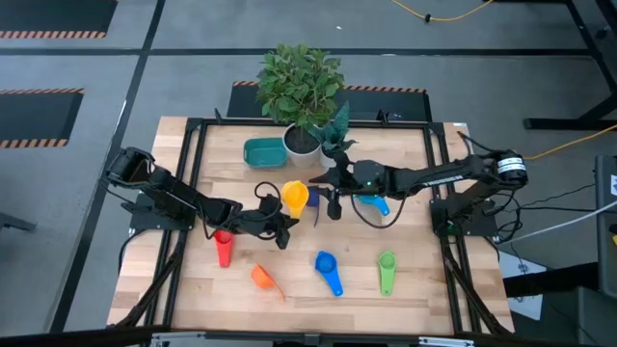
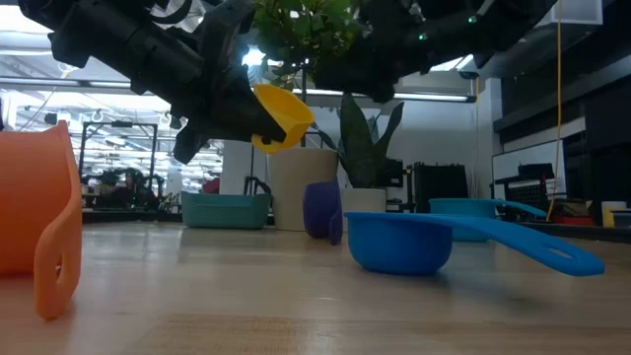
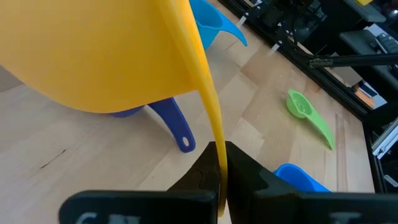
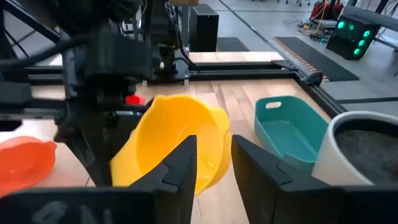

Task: Nest measuring cups in basket
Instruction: Stack the yellow measuring cup on top of the top light blue measuring cup

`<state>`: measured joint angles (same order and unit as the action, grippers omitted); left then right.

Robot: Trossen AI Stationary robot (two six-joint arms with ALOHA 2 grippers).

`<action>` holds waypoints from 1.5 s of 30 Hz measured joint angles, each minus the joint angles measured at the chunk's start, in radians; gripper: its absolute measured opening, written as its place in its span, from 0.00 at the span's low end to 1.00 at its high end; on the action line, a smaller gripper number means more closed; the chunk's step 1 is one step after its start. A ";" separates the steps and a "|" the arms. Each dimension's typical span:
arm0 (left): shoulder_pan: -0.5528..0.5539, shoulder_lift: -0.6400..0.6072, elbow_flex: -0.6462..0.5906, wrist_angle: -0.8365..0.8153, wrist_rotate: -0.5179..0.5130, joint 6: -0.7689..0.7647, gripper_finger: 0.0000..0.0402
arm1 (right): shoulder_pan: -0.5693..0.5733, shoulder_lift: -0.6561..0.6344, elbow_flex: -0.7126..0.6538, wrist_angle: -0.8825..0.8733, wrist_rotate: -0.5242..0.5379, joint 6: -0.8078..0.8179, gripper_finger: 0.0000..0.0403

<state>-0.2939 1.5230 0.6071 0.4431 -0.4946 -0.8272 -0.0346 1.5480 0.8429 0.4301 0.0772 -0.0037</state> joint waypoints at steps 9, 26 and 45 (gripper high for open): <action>0.000 0.000 0.000 0.000 0.000 0.000 0.00 | 0.000 0.090 0.000 0.114 0.001 -0.001 0.26; 0.000 0.000 0.001 0.004 0.002 0.000 0.01 | 0.000 0.183 0.001 0.196 0.087 0.026 0.26; 0.000 0.000 0.001 0.008 -0.003 0.001 0.02 | -0.001 0.188 0.003 0.229 0.092 0.052 0.04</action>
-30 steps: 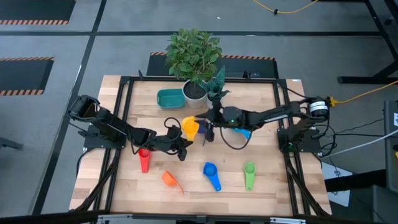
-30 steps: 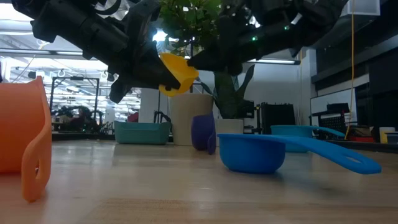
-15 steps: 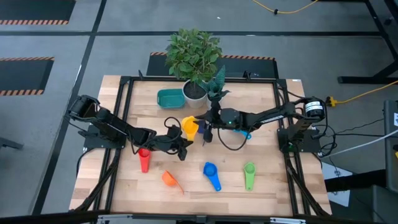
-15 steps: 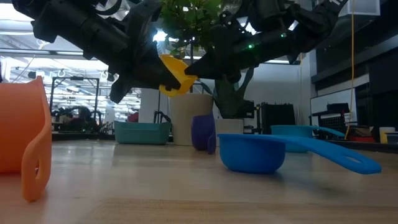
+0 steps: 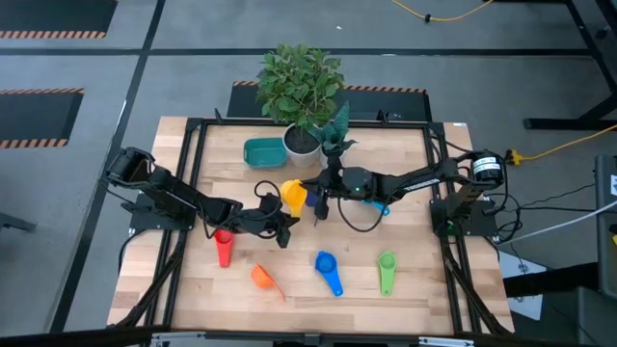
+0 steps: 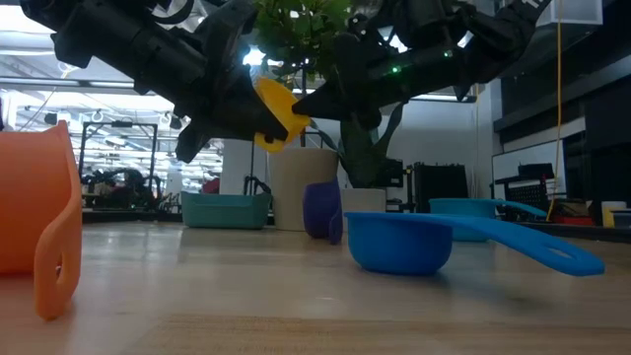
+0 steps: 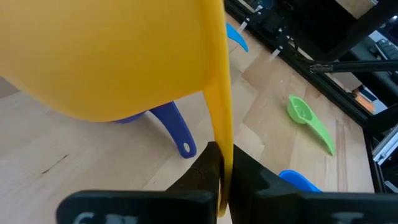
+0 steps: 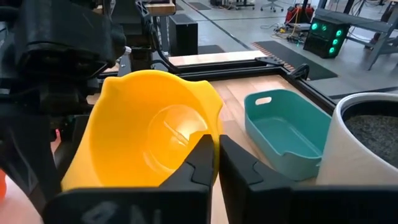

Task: Nest measuring cups in basket
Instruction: Stack the yellow measuring cup on top of the top light blue measuring cup

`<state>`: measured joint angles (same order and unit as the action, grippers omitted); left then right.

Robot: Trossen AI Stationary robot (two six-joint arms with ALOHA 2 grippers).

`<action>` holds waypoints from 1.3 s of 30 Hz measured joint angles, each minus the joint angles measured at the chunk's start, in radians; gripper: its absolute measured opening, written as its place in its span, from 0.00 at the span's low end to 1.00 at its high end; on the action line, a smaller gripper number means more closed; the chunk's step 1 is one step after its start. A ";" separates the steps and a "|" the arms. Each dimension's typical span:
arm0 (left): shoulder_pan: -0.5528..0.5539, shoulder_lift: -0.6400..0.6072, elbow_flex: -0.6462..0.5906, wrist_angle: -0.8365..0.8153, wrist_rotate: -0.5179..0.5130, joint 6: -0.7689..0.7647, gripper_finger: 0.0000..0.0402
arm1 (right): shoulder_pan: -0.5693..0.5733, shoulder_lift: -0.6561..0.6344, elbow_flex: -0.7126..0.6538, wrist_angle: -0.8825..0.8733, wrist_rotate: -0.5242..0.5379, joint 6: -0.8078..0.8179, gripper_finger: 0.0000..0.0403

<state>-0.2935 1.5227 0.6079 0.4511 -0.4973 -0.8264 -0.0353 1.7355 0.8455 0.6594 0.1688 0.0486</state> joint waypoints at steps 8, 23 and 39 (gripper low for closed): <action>0.000 0.000 0.000 0.000 0.007 0.000 0.09 | 0.000 0.000 0.000 0.006 -0.005 -0.028 0.03; -0.001 -0.001 0.000 0.000 0.014 -0.001 0.22 | -0.005 -0.124 -0.003 -0.099 -0.002 -0.084 0.03; -0.001 -0.001 0.000 -0.006 0.019 -0.001 0.22 | -0.127 -0.605 -0.002 -0.939 -0.007 -0.077 0.04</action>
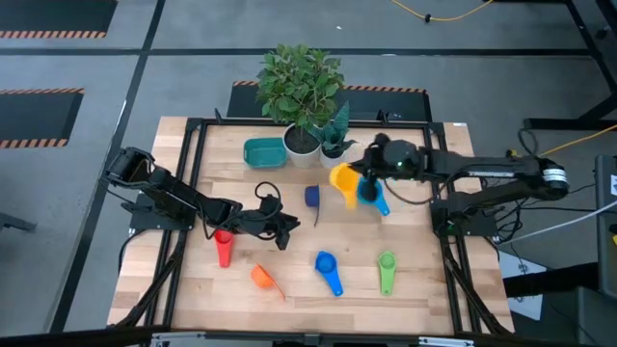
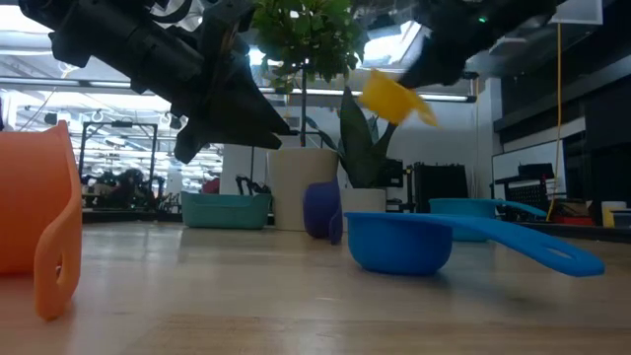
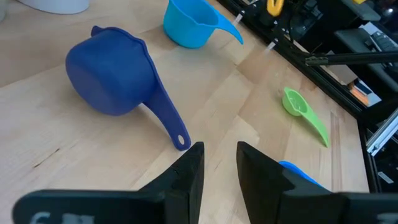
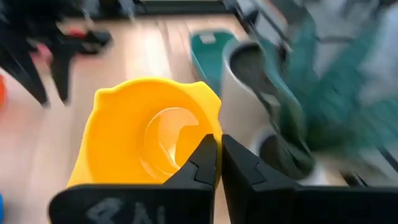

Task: Nest measuring cups in basket
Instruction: Stack the yellow measuring cup on top of the top light blue measuring cup

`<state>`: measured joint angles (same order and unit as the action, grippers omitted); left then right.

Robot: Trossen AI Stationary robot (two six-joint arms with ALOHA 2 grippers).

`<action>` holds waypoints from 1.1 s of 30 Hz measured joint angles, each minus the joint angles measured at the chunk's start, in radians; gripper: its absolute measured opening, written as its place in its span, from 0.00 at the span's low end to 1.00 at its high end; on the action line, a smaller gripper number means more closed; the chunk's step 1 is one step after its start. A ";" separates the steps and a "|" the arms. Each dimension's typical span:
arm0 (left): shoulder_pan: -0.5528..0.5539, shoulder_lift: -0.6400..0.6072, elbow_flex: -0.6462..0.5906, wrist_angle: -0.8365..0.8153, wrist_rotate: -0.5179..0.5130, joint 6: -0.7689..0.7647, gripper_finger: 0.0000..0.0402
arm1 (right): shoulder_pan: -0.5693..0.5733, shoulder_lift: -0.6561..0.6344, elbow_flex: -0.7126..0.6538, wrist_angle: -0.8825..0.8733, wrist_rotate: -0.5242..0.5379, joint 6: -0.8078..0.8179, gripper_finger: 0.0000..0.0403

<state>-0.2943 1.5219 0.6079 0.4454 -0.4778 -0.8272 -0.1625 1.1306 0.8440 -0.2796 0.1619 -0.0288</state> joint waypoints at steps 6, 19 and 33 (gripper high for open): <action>0.000 0.000 0.000 0.000 0.000 0.000 0.22 | -0.108 -0.055 0.000 -0.180 -0.113 -0.003 0.04; 0.000 0.000 0.000 -0.008 0.000 0.000 0.22 | -0.252 0.013 0.000 -0.407 -0.288 -0.113 0.04; -0.001 0.000 0.000 -0.007 0.000 0.000 0.22 | -0.274 0.115 0.000 -0.405 -0.288 -0.189 0.04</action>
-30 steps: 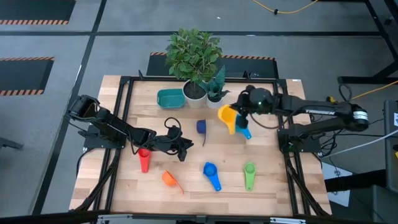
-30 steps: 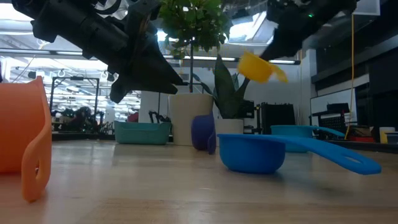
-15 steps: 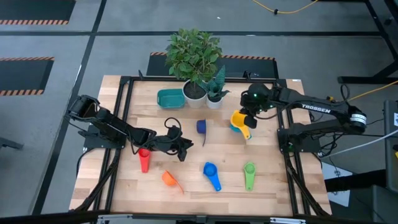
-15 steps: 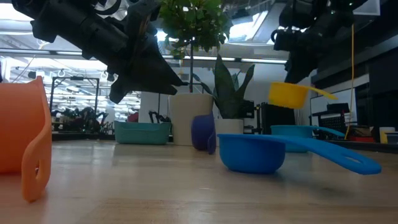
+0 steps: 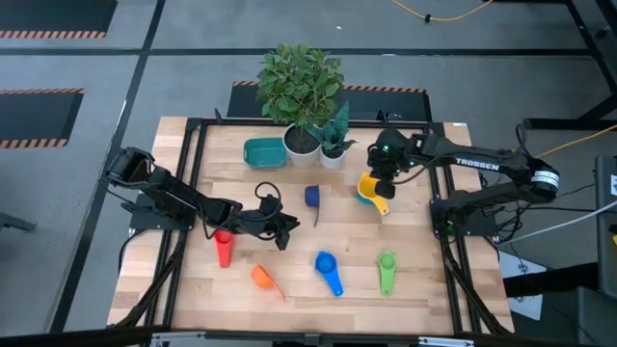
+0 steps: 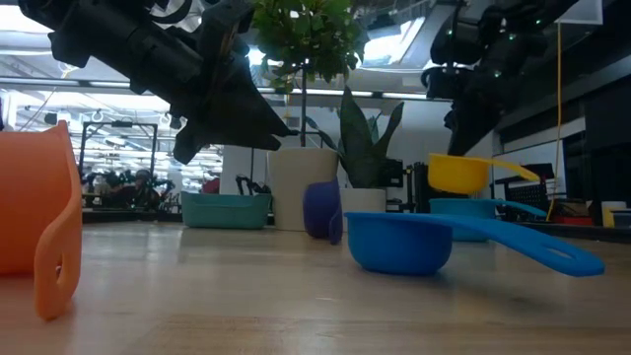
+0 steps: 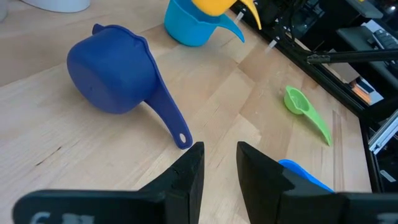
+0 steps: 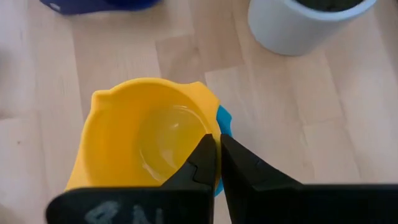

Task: Nest measuring cups in basket
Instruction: Stack the yellow measuring cup on top of the top light blue measuring cup

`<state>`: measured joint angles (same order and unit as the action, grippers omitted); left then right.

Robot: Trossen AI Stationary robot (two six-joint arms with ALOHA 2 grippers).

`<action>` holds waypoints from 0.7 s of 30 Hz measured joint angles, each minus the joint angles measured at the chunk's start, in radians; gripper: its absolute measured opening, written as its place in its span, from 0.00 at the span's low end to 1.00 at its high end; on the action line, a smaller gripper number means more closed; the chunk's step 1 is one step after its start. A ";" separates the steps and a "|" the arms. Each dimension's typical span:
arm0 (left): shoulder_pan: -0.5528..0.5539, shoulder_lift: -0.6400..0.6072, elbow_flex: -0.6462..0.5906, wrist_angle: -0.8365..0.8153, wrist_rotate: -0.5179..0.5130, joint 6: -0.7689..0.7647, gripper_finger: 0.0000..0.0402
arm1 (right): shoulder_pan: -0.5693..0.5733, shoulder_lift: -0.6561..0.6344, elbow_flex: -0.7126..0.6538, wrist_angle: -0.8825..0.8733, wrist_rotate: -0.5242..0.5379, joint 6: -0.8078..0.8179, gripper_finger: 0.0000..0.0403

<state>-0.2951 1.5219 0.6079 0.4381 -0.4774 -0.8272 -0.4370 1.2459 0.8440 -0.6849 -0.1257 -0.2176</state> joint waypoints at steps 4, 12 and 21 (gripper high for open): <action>0.000 0.000 0.000 0.000 0.000 0.000 0.22 | 0.000 0.028 0.000 0.000 0.000 -0.001 0.04; 0.000 0.000 0.000 0.000 0.000 0.000 0.22 | 0.000 0.043 0.000 0.000 0.001 -0.001 0.04; 0.000 0.000 0.000 0.000 0.000 0.000 0.22 | 0.000 0.043 0.000 0.001 0.014 -0.001 0.04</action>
<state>-0.2955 1.5223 0.6079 0.4385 -0.4775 -0.8272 -0.4366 1.2888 0.8440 -0.6841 -0.1119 -0.2191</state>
